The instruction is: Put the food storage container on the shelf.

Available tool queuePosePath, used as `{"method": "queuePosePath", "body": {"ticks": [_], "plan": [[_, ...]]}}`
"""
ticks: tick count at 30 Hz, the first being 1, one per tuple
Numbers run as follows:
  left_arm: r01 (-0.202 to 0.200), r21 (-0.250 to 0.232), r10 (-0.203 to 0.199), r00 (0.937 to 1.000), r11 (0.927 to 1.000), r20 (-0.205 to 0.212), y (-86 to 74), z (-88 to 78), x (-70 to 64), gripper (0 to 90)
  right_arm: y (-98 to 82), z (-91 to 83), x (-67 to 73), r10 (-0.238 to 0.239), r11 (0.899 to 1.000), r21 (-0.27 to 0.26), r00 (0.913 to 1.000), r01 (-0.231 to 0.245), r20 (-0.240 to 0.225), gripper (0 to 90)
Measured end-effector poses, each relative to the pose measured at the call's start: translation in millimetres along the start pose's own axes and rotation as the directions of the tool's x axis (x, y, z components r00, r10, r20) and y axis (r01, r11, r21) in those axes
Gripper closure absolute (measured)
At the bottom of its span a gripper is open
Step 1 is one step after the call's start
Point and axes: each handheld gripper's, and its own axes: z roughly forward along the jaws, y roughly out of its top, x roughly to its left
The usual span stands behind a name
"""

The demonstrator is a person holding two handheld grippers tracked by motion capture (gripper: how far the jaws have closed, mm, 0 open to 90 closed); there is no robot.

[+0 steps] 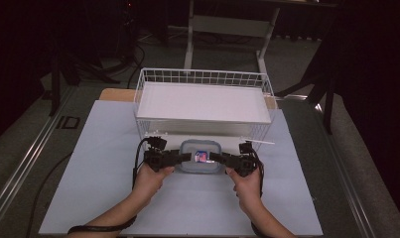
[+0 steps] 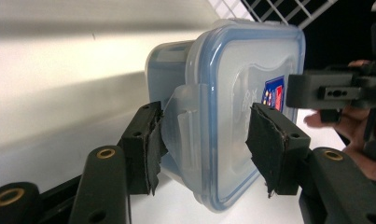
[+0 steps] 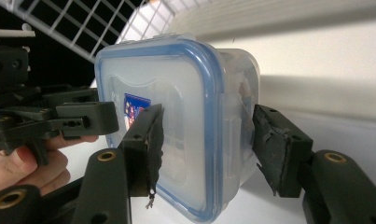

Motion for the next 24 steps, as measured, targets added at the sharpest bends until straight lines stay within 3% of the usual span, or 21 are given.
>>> {"method": "queuePosePath", "body": {"ticks": [6, 12, 15, 21, 22, 24], "plan": [[-0.02, -0.033, 0.02, 0.9997, 0.9993, 0.014, 3.5, 13.6, 12.4, 47.4, 6.0, 6.5, -9.5, -0.001, 0.999, -0.035, 1.0, 0.002, 0.009, 44.9], [-0.008, -0.062, 0.009, 0.9995, 0.998, 0.03, 2.7, 25.0, 27.2, 47.3, 13.8, 16.9, -17.2, -0.016, 0.999, -0.043, 0.9992, 0.018, 0.036, 44.6], [-0.009, -0.069, 0.011, 0.9996, 0.9976, 0.026, 3.1, 27.1, 31.0, 47.2, 17.9, 24.3, -21.0, -0.035, 0.998, -0.046, 0.9984, 0.037, 0.045, 44.6], [0.0, -0.065, 0.001, 0.9999, 0.9979, 0.012, 5.3, 35.7, 38.6, 47.1, 20.5, 32.6, -27.1, -0.002, 0.999, -0.044, 0.9991, 0.004, 0.042, 44.2], [0.004, -0.069, -0.003, 0.9999, 0.9976, 0.014, 5.3, 36.7, 39.3, 47.1, 21.2, 34.9, -30.8, -0.027, 0.998, -0.059, 0.9984, 0.03, 0.049, 44.1], [-0.014, -0.068, 0.014, 0.9999, 0.9976, 0.002, 6.9, 38.0, 37.8, 47.0, 21.7, 36.4, -32.7, -0.011, 0.998, -0.054, 0.9987, 0.014, 0.05, 43.1]]}}
